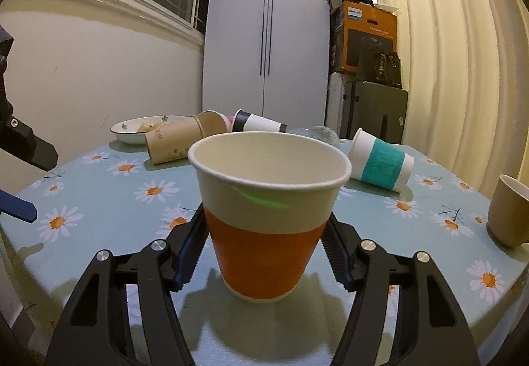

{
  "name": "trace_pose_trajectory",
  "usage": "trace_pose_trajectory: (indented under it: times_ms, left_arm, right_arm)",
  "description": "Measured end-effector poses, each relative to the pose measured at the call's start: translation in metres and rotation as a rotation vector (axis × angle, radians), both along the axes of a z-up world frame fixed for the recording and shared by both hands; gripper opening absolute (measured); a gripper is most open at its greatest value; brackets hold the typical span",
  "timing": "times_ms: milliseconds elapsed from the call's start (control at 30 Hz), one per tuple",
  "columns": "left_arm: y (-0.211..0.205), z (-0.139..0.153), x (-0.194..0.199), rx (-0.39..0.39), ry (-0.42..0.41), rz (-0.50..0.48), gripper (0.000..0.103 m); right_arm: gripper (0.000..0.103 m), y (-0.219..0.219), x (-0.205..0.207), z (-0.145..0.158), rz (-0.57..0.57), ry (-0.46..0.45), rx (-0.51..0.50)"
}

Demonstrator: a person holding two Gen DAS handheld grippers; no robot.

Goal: Flip cup upright
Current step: 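Lower the upright cup onto the tablecloth and open the right gripper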

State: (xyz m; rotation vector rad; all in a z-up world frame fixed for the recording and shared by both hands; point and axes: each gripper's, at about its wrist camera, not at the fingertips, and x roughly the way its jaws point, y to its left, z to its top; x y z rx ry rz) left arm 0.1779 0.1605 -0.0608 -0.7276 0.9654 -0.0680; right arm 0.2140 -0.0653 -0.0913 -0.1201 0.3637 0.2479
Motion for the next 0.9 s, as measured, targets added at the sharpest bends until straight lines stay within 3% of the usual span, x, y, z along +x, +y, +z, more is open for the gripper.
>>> trace_pose_trajectory:
  times_ms: [67,267,433,900]
  left_arm:
    - [0.0,0.0,0.0,0.0,0.0,-0.001,0.084]
    - [0.001,0.0,0.0,0.003,-0.001,0.001,0.084]
    - [0.005,0.004,-0.002,0.012,-0.017,0.02,0.084]
    - [-0.006,0.017,-0.012,0.159,-0.078,0.036,0.09]
  right_arm:
    - [0.084,-0.001,-0.001,0.002,-0.003,-0.005,0.012]
    - [0.088,-0.003,-0.004,0.009,-0.005,-0.004,0.015]
    - [0.097,-0.014,-0.014,0.024,0.002,-0.01,0.043]
    - [0.098,-0.059,-0.054,0.075,0.004,-0.001,0.138]
